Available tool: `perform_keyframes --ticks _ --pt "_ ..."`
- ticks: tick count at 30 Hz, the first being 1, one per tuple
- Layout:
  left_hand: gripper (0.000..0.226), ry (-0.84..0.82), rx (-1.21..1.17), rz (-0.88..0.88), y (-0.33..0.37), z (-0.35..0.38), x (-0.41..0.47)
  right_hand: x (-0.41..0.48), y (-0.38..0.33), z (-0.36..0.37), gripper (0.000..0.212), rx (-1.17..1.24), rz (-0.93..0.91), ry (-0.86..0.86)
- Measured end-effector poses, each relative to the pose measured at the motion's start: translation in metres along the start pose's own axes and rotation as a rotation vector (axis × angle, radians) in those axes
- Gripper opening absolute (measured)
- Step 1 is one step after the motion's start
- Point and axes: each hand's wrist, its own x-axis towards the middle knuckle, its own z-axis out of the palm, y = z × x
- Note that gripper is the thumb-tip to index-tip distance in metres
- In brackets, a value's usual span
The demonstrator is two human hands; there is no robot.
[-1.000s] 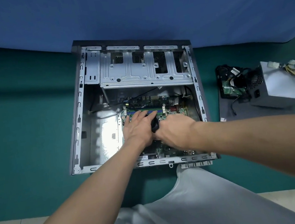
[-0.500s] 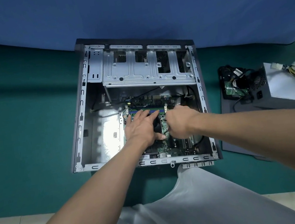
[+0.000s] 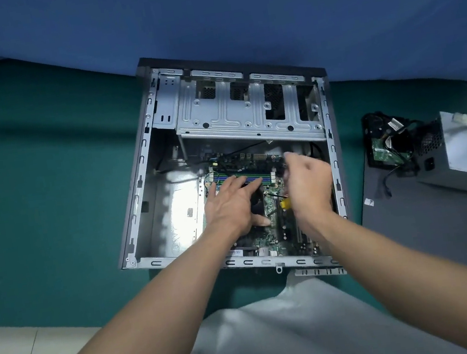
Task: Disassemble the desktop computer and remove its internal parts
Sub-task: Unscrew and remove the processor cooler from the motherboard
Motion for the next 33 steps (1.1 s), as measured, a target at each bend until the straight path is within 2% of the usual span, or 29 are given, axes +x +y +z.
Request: perform_keyframes --ticks 2,4,6,8,9,10,11,12,15,17,20,21,23,24,26,28,29,30,31,33 --pt "0.096 -0.004 -0.001 -0.003 0.001 0.0 -0.001 -0.001 0.002 0.007 0.049 0.289 0.092 0.076" --pt "0.096 -0.011 0.013 -0.003 0.002 -0.001 -0.001 -0.002 0.008 0.009 0.051 0.358 0.033 0.0" --pt "0.096 -0.014 0.028 -0.011 0.002 -0.001 -0.001 0.004 0.014 0.003 0.05 0.38 -0.065 -0.255" --pt "0.096 -0.021 0.029 -0.016 0.003 -0.002 0.0 0.021 0.013 -0.006 0.052 0.38 -0.084 -0.614" --pt "0.096 -0.027 0.025 -0.019 0.003 -0.003 0.0 0.03 0.011 -0.011 0.054 0.371 -0.064 -0.741" --pt "0.097 -0.03 0.024 -0.023 0.003 -0.003 -0.001 0.036 0.009 -0.015 0.056 0.356 -0.04 -0.784" --pt "0.097 -0.032 0.027 -0.026 0.004 -0.003 -0.001 0.04 0.008 -0.015 0.057 0.327 -0.019 -0.73" --pt "0.098 -0.033 0.029 -0.027 0.004 -0.003 -0.001 0.038 0.008 -0.013 0.058 0.263 -0.014 -0.591" --pt "0.098 -0.024 0.024 -0.027 0.004 -0.003 0.0 0.019 0.01 0.002 0.063 0.038 -0.017 0.055" --pt "0.096 -0.019 0.023 -0.029 0.003 -0.002 0.0 0.009 0.006 0.013 0.067 0.15 0.116 0.331" --pt "0.094 -0.011 0.016 -0.026 0.002 -0.001 0.001 0.012 -0.004 0.026 0.06 0.521 0.433 0.488" --pt "0.094 -0.01 0.011 -0.026 0.001 -0.001 0.001 0.013 -0.003 0.029 0.057 0.629 0.467 0.475" --pt "0.095 -0.011 0.001 -0.03 0.001 0.001 0.001 0.011 0.002 0.03 0.06 0.672 0.375 0.313" --pt "0.096 -0.012 -0.003 -0.035 0.002 0.001 0.001 0.011 0.007 0.026 0.06 0.641 0.293 0.162" --pt "0.096 -0.011 -0.008 -0.042 0.001 0.002 0.001 0.017 0.015 0.015 0.06 0.56 0.136 -0.279" --pt "0.096 -0.011 -0.007 -0.042 0.001 0.003 0.002 0.025 0.017 0.0 0.062 0.444 0.087 -0.716" --pt "0.096 -0.01 -0.004 -0.041 0.001 0.003 0.002 0.03 0.016 -0.006 0.063 0.399 0.083 -0.819" --pt "0.097 -0.01 -0.002 -0.042 0.001 0.003 0.002 0.033 0.014 -0.008 0.065 0.372 0.077 -0.817" --pt "0.098 -0.011 -0.002 -0.043 0.001 0.003 0.001 0.033 0.011 -0.007 0.067 0.324 0.062 -0.714" --pt "0.099 -0.008 -0.007 -0.044 0.001 0.003 0.001 0.029 0.004 0.0 0.069 0.132 0.011 -0.339"
